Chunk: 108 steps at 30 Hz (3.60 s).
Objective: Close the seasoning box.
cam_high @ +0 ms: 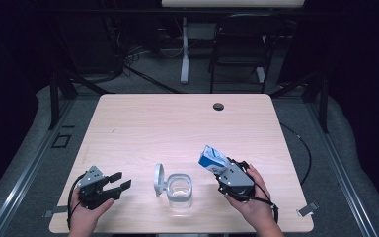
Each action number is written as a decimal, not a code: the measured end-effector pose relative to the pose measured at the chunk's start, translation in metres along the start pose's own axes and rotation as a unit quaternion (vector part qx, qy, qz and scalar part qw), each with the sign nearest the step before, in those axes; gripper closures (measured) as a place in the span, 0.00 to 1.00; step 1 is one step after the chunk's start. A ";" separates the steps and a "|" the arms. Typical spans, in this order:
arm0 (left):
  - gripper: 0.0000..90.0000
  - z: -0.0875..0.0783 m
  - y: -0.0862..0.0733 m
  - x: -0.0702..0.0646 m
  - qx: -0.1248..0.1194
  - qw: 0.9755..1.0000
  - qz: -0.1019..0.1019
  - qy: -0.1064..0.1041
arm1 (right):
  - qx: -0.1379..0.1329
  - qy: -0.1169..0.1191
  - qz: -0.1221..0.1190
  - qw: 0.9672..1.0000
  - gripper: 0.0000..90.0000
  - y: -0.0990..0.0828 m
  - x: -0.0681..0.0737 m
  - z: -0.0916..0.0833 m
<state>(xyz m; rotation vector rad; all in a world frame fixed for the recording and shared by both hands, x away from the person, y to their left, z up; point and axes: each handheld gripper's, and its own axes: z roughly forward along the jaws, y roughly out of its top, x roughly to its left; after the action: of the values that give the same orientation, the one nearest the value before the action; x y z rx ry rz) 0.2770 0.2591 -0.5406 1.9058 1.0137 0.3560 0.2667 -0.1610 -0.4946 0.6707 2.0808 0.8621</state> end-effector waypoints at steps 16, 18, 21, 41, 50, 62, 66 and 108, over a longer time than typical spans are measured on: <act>0.54 0.001 -0.001 0.000 0.001 1.000 -0.001 -0.001 | 0.013 -0.006 -0.063 0.998 0.46 0.004 0.015 0.004; 0.54 0.001 -0.001 0.000 0.001 1.000 -0.001 -0.001 | 0.013 -0.007 -0.063 0.998 0.46 0.004 0.016 0.005; 0.54 0.001 -0.001 0.000 0.003 1.000 0.000 -0.001 | 0.019 -0.011 -0.075 0.997 0.46 0.003 0.018 0.006; 0.54 0.001 -0.002 0.002 0.005 1.000 -0.001 0.000 | 0.037 -0.020 -0.131 0.991 0.46 0.003 0.030 0.011; 0.54 0.001 -0.002 0.002 0.006 1.000 0.000 0.002 | 0.046 -0.020 -0.152 0.987 0.47 0.006 0.028 0.007; 0.54 0.001 -0.002 0.003 0.003 1.000 -0.001 0.004 | 0.057 -0.013 -0.185 0.981 0.47 0.012 0.027 0.002; 0.54 0.001 -0.002 0.003 0.004 1.000 0.000 0.004 | 0.068 -0.002 -0.203 0.977 0.47 0.014 0.029 0.002; 0.54 -0.002 -0.002 0.006 0.006 1.000 -0.005 0.005 | 0.128 -0.007 -0.318 0.939 0.48 0.021 0.047 0.010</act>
<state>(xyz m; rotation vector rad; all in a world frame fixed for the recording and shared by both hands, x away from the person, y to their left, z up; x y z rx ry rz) 0.2785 0.2648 -0.5420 1.9101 1.0335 0.3546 0.2522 -0.1120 -0.5048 0.0962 2.2129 0.2211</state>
